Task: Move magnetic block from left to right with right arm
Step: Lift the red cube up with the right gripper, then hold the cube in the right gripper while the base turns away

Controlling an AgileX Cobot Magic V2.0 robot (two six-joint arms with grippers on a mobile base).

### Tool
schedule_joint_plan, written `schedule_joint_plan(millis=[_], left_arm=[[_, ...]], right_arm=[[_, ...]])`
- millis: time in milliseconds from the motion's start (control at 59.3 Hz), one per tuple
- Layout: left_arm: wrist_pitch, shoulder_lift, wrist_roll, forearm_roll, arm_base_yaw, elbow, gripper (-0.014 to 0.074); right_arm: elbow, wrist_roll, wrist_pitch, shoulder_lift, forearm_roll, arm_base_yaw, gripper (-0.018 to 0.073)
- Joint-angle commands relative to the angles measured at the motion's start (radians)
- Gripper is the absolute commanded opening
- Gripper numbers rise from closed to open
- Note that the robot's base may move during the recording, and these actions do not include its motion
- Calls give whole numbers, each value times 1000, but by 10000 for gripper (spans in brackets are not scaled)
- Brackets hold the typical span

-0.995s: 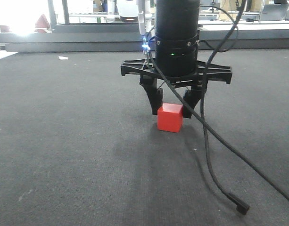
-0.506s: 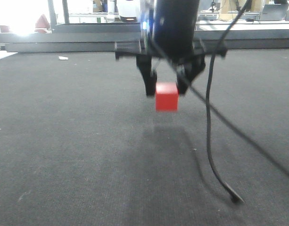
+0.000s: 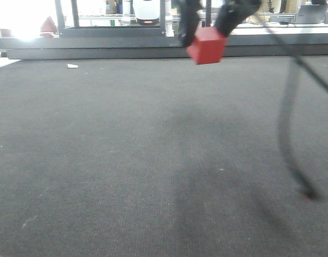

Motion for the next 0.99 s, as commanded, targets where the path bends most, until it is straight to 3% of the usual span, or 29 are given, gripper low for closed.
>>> schedule_joint_plan(millis=[0, 506, 742, 978], left_arm=[[-90, -13, -4, 0, -3, 9, -116], [-90, -13, -4, 0, -3, 9, -116], [-90, -13, -4, 0, -3, 9, -116], [-90, -13, -4, 0, -3, 9, -116]], right_arm=[[63, -33, -126, -133, -24, -22, 124], [600, -60, -419, -663, -24, -24, 124], [763, -60, -414, -944, -24, -24, 124], [793, -60, -368, -1205, -29, -24, 124]])
